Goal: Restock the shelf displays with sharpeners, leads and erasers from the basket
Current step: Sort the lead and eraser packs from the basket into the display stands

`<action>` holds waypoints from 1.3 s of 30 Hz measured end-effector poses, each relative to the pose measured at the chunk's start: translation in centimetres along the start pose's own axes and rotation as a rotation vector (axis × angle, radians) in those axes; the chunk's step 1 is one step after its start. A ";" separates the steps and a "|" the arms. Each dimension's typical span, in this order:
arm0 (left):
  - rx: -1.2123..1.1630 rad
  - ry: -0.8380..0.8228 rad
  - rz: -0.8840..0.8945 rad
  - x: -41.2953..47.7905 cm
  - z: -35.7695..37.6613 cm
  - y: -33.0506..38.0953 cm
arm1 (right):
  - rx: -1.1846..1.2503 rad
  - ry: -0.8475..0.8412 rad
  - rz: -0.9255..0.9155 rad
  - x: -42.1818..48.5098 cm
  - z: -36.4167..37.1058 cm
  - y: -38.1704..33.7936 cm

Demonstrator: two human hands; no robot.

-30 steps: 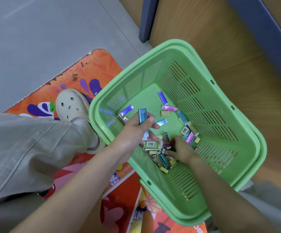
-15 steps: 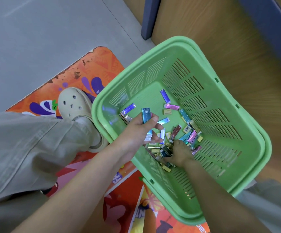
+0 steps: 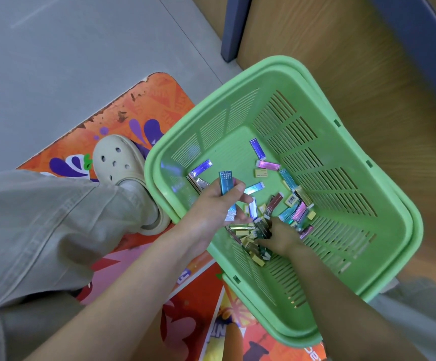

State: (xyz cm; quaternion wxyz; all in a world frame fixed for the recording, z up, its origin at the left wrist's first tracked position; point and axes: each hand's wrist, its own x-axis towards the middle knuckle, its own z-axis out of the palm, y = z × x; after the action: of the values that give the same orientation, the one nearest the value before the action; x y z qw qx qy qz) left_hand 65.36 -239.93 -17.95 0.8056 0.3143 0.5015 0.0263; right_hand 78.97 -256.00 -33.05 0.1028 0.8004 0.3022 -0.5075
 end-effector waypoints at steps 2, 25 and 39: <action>-0.004 0.004 0.007 0.0 0.1 -0.1 | 0.044 -0.011 0.059 0.1 0.1 -0.1; 0.196 0.003 -0.005 -2.4 3.3 0.5 | 0.891 0.189 -0.339 -14.7 -11.9 -7.1; 0.135 -0.247 0.165 -9.7 8.3 2.6 | 1.048 0.332 -0.482 -24.1 -13.6 -4.1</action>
State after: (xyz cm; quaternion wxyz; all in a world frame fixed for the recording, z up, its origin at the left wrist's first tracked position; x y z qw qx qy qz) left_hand 68.08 -245.26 -6.44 0.8333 0.4086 0.3719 0.0201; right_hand 79.43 -255.50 -5.08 -0.4722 0.7219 0.1966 -0.4660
